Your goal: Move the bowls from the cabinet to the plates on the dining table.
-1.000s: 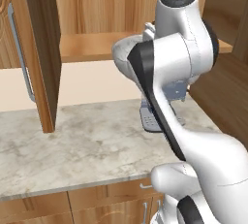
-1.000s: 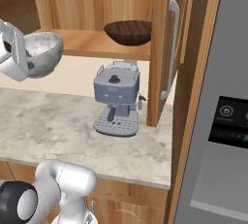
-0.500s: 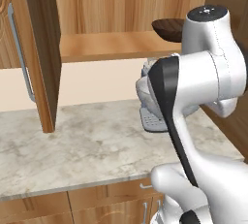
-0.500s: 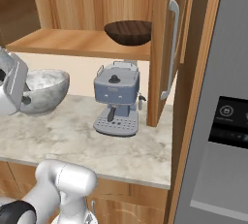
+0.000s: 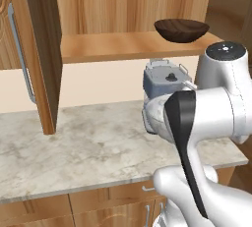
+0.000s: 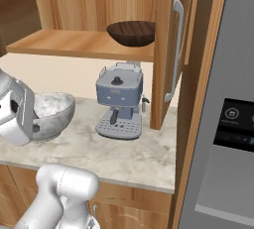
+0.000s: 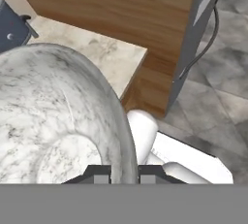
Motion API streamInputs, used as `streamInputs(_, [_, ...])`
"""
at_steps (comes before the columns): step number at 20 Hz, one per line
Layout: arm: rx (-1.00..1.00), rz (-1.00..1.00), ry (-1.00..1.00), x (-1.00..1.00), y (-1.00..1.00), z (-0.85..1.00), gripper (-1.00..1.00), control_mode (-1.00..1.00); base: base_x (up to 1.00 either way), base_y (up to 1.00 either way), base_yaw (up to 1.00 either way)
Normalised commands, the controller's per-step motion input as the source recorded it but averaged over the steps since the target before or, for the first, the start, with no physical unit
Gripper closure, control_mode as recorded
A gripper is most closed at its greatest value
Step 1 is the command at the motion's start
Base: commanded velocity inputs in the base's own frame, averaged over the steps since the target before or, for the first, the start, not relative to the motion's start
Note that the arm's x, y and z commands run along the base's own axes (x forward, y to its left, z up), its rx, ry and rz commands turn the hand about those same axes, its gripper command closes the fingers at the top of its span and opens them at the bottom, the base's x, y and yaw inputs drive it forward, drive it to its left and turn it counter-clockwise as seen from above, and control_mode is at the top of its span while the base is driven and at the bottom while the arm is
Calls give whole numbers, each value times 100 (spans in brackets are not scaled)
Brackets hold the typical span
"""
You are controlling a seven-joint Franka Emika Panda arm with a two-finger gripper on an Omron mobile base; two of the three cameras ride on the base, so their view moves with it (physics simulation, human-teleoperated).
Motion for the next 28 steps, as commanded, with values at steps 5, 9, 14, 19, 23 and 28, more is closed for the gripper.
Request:
streamInputs(5, [0,11,0,-21,0,17,100,-100,0,0,0])
streamInputs(9, [0,8,0,-10,0,7,100,-100,0,0,0])
streamInputs(14, [0,3,0,2,0,14,100,-100,0,0,0])
streamInputs(19, [1,0,0,-5,0,1,100,100,-15,1,0])
streamInputs(23, [0,0,0,0,0,0,100,100,-78,2,0])
streamInputs(28, [0,0,0,0,0,0,100,100,-88,-10,5])
